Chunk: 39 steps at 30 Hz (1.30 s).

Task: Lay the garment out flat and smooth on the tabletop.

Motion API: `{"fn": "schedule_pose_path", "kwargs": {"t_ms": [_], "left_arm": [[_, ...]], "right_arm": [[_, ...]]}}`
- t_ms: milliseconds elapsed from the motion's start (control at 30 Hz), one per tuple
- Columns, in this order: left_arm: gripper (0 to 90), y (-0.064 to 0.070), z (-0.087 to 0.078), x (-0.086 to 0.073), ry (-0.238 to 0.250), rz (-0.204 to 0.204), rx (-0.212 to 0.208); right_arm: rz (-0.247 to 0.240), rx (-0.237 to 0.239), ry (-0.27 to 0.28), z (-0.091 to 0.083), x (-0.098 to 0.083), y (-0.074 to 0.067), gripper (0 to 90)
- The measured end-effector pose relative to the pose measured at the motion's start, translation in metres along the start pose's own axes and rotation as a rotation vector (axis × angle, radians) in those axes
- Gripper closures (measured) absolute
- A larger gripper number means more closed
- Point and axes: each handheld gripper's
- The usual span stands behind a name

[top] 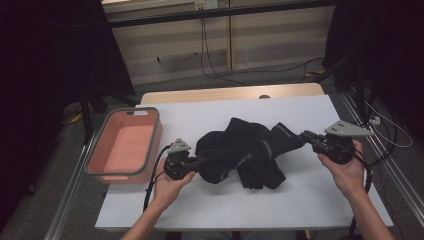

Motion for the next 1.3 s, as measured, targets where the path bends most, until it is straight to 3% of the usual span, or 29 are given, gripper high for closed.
{"fn": "schedule_pose_path", "kwargs": {"t_ms": [100, 267, 333, 367, 433, 533, 600, 667, 733, 800, 900, 1033, 1133, 1200, 1300], "left_arm": [[76.5, 0.001, 0.003, -0.004, -0.039, 0.02, 0.0], [51.6, 0.006, -0.002, -0.012, -0.083, 0.087, 0.054], [44.5, 0.007, -0.008, -0.015, -0.074, 0.097, 0.076], [40.6, 0.008, -0.011, -0.016, -0.072, 0.103, 0.08], [40.0, 0.011, -0.019, -0.018, -0.053, 0.109, 0.096], [40.7, 0.017, -0.029, -0.023, -0.037, 0.131, 0.086], [43.4, 0.022, -0.03, -0.028, -0.033, 0.14, 0.078], [42.3, 0.028, -0.024, -0.032, -0.059, 0.173, 0.077], [42.5, 0.033, -0.017, -0.033, -0.075, 0.195, 0.039], [48.7, 0.04, -0.011, -0.034, -0.088, 0.231, 0.002], [55.8, 0.049, -0.003, -0.037, -0.12, 0.265, -0.041], [57.8, 0.054, 0.013, -0.041, -0.163, 0.303, -0.04], [52.7, 0.056, 0.021, -0.041, -0.191, 0.298, -0.035], [46.7, 0.059, 0.025, -0.042, -0.204, 0.317, -0.024], [45.1, 0.058, 0.028, -0.042, -0.199, 0.335, -0.025]], "right_arm": [[-0.017, 0.015, -0.055, 0.001, -0.018, -0.005, 83.6], [-0.047, 0.045, -0.097, 0.0, -0.027, -0.018, 80.7], [-0.052, 0.066, -0.105, -0.002, -0.029, -0.021, 76.5], [-0.049, 0.073, -0.105, -0.002, -0.029, -0.023, 70.1], [-0.054, 0.075, -0.094, -0.003, -0.027, -0.025, 68.2], [-0.056, 0.091, -0.073, -0.003, -0.02, -0.031, 58.6], [-0.064, 0.114, -0.064, -0.002, -0.017, -0.037, 55.9], [-0.073, 0.157, -0.065, 0.002, -0.013, -0.046, 51.3], [-0.094, 0.173, -0.071, 0.006, -0.011, -0.054, 46.2], [-0.097, 0.192, -0.073, 0.011, -0.008, -0.063, 36.7], [-0.11, 0.22, -0.071, 0.017, -0.004, -0.069, 35.8], [-0.12, 0.242, -0.074, 0.028, -0.001, -0.076, 35.6], [-0.15, 0.259, -0.087, 0.035, -0.001, -0.083, 35.5], [-0.161, 0.279, -0.098, 0.039, -0.004, -0.086, 34.6], [-0.161, 0.295, -0.108, 0.041, -0.008, -0.087, 34.5]]}}
Point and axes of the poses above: each handheld gripper's, and its own axes: z roughly forward along the jaws, x roughly out of its top, y roughly to its right, and after that the axes turned 7 degrees about -x, right-handed
